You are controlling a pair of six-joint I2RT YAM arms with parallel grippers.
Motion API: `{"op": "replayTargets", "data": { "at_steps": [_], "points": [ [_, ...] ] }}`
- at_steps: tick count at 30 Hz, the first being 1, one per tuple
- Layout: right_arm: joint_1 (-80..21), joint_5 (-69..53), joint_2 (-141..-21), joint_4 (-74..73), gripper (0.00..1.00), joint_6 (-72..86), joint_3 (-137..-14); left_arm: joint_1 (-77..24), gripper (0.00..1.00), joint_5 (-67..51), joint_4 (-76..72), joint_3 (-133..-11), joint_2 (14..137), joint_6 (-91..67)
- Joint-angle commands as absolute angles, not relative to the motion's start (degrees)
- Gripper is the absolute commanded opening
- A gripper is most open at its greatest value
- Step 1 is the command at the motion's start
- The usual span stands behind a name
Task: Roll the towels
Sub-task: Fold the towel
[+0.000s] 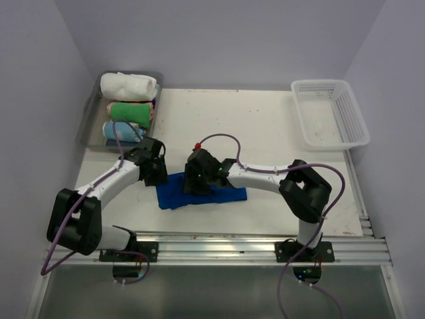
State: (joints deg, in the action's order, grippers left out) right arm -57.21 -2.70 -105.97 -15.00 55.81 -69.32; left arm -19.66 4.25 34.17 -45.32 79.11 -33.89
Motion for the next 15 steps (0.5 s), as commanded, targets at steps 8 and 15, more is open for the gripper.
{"op": "replayTargets", "data": {
  "at_steps": [8, 15],
  "points": [
    [-57.2, -0.2, -110.8, -15.6, 0.51, 53.3, -83.3, -15.6, 0.50, -6.2, 33.0, -43.4, 73.0, -35.2],
    [-56.4, 7.5, -96.2, -16.9, 0.53, 50.7, -71.1, -15.6, 0.62, -15.4, 30.8, -42.2, 72.5, -34.4]
  ]
}}
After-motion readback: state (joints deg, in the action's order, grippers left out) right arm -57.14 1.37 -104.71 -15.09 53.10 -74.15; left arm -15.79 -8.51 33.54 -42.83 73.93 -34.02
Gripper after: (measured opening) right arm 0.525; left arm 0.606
